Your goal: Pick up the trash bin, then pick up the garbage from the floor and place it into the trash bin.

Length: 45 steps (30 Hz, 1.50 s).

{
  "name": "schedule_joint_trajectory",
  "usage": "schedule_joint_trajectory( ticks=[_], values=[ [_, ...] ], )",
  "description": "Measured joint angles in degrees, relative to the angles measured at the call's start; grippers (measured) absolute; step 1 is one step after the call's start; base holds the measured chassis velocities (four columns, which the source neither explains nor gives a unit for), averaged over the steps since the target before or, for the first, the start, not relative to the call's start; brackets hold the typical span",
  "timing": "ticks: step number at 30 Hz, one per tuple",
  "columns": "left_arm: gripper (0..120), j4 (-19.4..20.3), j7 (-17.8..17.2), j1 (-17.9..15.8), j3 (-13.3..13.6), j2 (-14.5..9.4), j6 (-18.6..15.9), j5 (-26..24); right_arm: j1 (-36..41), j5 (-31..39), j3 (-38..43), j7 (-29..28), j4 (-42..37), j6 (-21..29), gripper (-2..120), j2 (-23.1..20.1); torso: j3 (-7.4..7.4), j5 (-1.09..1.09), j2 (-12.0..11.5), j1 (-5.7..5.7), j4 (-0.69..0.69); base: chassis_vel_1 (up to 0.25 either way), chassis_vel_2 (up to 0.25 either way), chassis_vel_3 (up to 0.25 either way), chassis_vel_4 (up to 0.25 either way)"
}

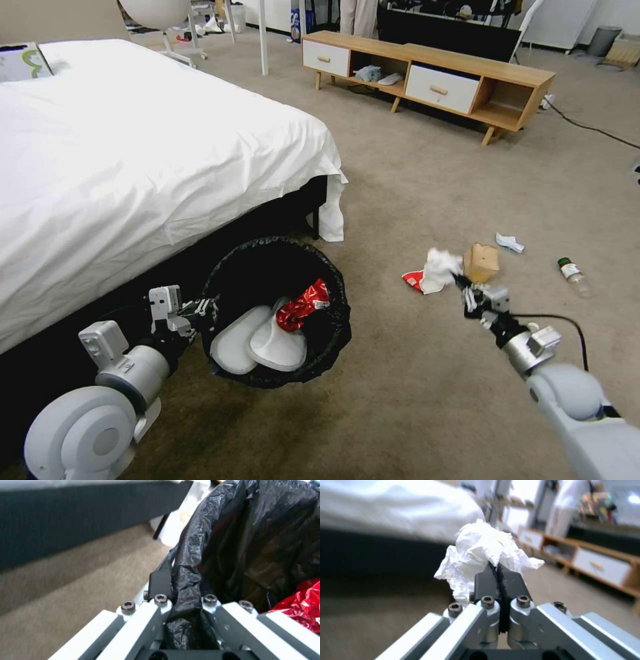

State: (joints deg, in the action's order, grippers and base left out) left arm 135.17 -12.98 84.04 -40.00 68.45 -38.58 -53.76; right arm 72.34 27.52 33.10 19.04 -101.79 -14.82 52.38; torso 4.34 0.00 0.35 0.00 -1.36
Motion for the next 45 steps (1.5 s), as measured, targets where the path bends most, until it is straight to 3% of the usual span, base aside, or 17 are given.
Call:
schedule_joint_trajectory(
  ticks=[8, 11, 14, 18, 24, 26, 32, 45],
  values=[
    [3, -0.8, -1.9, -0.6, 1.2, -0.5, -1.8, -2.9, 0.7, 2.2, -0.7, 3.1, -8.2, -0.4, 0, -0.6, 0.00, 0.01, 0.0, 0.00, -0.01, 0.000, 0.000, 0.000, 0.000],
    [3, -2.7, -2.0, -2.0, 2.9, -2.8, -2.0, -5.5, 1.0, 5.2, -2.4, 9.1, -12.3, -0.5, 0, -3.4, 0.00, 0.01, 0.0, 0.00, 0.00, 0.000, 0.000, 0.000, 0.000],
    [3, -3.3, -1.5, -2.3, 3.5, -3.3, -1.9, -5.5, 1.0, 5.7, -2.8, 10.0, -12.7, -0.5, 0, -4.2, 0.00, 0.00, 0.0, 0.00, 0.00, 0.000, 0.000, 0.000, 0.000],
    [3, -6.2, 2.0, -5.0, 8.0, -4.8, -0.8, -4.5, 0.0, 7.6, -5.9, 11.2, -13.2, -0.5, 0, -7.7, 0.00, 0.00, 0.0, 0.00, 0.00, 0.000, 0.000, 0.000, 0.000],
    [3, -10.0, 4.1, -9.1, 12.3, -5.8, 0.7, -3.8, -0.5, 8.5, -8.1, 12.3, -13.2, -0.4, 0, -8.7, 0.00, 0.00, 0.0, 0.00, -0.01, 0.000, 0.000, 0.000, 0.000],
    [3, -12.5, 5.8, -11.7, 15.3, -6.7, 1.8, -3.3, -0.1, 8.7, -9.4, 12.8, -12.8, -0.6, 0, -9.4, 0.00, 0.01, 0.0, 0.00, -0.02, 0.000, 0.000, 0.000, 0.000],
    [3, -14.5, 6.5, -13.1, 19.3, -7.3, 2.8, -2.1, 0.1, 8.7, -10.9, 13.0, -11.7, -0.9, 0, -10.2, 0.00, 0.01, 0.0, 0.00, -0.01, 0.000, 0.000, 0.000, 0.000],
    [3, -14.3, 6.6, -12.8, 20.0, -7.3, 3.4, -1.9, 0.3, 8.4, -13.6, 13.3, -10.6, -1.1, 0, -11.2, 0.00, 0.01, 0.0, 0.00, 0.00, 0.000, 0.000, 0.000, 0.000]
  ],
)
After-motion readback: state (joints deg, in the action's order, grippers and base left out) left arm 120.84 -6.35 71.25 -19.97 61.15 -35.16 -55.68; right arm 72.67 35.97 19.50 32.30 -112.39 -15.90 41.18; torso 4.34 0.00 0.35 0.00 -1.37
